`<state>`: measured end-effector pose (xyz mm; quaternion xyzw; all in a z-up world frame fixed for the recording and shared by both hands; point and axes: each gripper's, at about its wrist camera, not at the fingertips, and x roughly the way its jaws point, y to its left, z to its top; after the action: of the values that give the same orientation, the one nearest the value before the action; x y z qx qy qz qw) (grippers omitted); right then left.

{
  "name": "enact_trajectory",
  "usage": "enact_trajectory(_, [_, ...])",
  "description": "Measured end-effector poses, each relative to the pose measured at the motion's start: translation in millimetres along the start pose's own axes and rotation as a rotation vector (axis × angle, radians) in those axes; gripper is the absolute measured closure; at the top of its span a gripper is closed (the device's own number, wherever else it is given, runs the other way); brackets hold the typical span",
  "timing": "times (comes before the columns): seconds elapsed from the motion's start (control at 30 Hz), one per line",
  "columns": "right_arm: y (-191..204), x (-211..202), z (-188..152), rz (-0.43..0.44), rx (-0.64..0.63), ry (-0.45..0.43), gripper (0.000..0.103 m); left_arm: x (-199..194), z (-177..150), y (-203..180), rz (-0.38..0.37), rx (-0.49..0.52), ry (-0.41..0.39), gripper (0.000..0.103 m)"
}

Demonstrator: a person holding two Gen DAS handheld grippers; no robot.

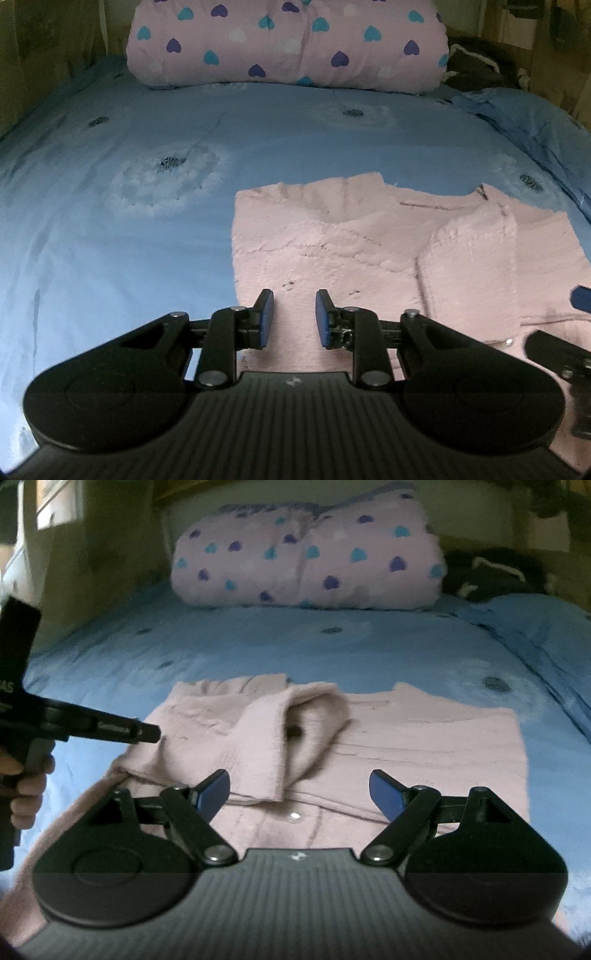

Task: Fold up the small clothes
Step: 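Grasp the folded sleeve edge with the right gripper and lift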

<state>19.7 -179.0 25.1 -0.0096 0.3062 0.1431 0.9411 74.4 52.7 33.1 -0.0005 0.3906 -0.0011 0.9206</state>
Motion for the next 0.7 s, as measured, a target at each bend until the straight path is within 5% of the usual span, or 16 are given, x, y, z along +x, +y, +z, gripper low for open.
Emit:
enact_trajectory(0.2, [17, 32, 9, 0.037, -0.048, 0.037, 0.02, 8, -7, 3, -0.045, -0.012, 0.005, 0.074])
enact_trajectory(0.27, [20, 38, 10, 0.046, -0.053, 0.046, 0.031, 10, -8, 3, -0.066, -0.029, 0.022, 0.074])
enact_trajectory(0.33, [24, 44, 10, 0.048, -0.053, 0.062, 0.031, 12, -8, 3, -0.071, -0.032, 0.03, 0.074])
enact_trajectory(0.4, [26, 47, 10, 0.033, -0.053, 0.076, 0.042, 12, -7, 1, -0.069, -0.028, 0.031, 0.074])
enact_trajectory(0.57, [21, 45, 14, 0.018, -0.03, 0.093, 0.088, 11, -7, 2, -0.075, -0.035, 0.031, 0.074])
enact_trajectory(0.7, [4, 31, 22, 0.053, 0.057, 0.068, 0.094, 10, -8, 2, -0.074, -0.039, 0.032, 0.074])
